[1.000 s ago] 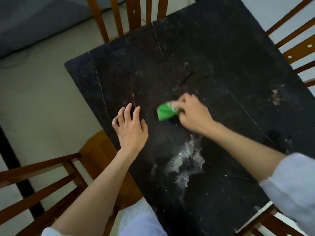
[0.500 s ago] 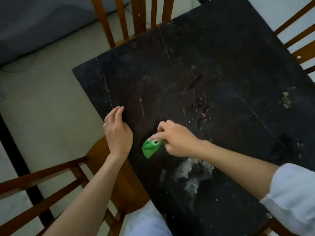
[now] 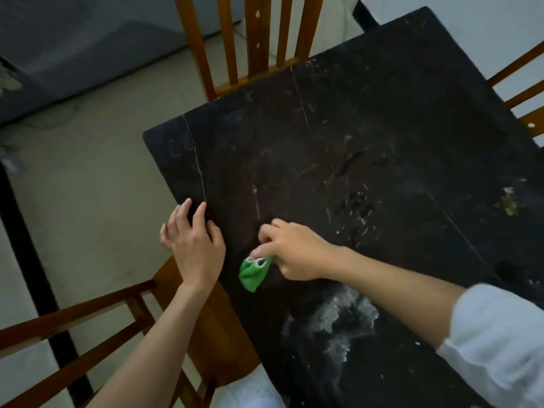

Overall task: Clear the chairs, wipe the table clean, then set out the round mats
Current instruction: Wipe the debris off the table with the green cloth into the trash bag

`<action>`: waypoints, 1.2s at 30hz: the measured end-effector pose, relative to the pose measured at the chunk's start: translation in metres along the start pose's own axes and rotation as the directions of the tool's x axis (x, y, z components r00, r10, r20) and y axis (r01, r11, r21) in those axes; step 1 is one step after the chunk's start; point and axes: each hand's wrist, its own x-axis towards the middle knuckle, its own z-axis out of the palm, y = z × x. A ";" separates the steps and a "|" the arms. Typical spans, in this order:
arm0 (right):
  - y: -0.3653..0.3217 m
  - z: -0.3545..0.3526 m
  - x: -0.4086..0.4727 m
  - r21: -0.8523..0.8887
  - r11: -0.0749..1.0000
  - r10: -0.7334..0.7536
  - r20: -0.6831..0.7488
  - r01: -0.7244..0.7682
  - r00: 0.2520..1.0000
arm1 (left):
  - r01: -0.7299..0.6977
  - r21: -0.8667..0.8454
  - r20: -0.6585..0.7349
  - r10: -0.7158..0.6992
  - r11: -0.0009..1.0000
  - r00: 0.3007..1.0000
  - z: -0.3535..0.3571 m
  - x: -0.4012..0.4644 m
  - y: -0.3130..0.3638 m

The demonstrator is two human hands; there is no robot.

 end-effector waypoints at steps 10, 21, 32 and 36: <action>0.109 -0.058 0.025 0.283 0.627 0.760 -0.423 -0.725 0.493 | -0.133 0.003 0.064 0.133 0.991 0.989 0.018 -0.010 0.028; 0.124 -0.039 -0.031 0.425 0.593 0.786 -0.490 -0.684 0.377 | -0.088 0.037 0.027 0.087 0.995 0.996 0.024 -0.007 0.034; 0.086 -0.026 -0.019 0.281 0.806 0.589 -0.296 -0.521 0.752 | -0.091 0.085 0.004 0.091 0.992 0.996 0.029 -0.010 0.032; 0.076 -0.013 -0.057 0.335 0.805 0.578 -0.250 -0.490 0.777 | -0.090 0.080 0.004 0.089 0.993 0.996 0.029 -0.009 0.033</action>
